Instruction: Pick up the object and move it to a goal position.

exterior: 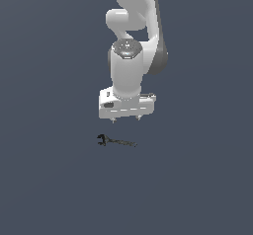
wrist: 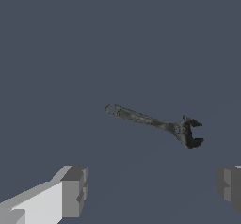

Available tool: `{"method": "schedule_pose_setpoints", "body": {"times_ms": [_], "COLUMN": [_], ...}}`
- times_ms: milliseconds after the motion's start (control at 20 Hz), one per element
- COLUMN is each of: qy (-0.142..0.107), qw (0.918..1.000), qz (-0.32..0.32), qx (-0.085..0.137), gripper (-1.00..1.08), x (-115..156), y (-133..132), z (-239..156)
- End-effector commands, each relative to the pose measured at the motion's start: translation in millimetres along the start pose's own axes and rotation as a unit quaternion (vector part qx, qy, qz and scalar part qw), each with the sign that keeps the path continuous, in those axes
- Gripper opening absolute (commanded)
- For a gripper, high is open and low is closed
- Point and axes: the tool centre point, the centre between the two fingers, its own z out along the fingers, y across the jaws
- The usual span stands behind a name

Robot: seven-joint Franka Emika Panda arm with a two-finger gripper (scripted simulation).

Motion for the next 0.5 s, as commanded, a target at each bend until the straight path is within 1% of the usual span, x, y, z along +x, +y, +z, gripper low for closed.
{"method": "schedule_pose_setpoints", "body": {"times_ms": [0, 200, 450], "qy": [-0.001, -0.003, -0.006], "qw": [0.9997, 0.9973, 0.9902], "qz": [-0.025, -0.074, -0.139], "qx": [-0.001, -0.002, -0.002], "gripper": [1.0, 1.0, 1.0], "x": [1, 4, 6], "y": [2, 7, 13], "z": [5, 15, 28]}}
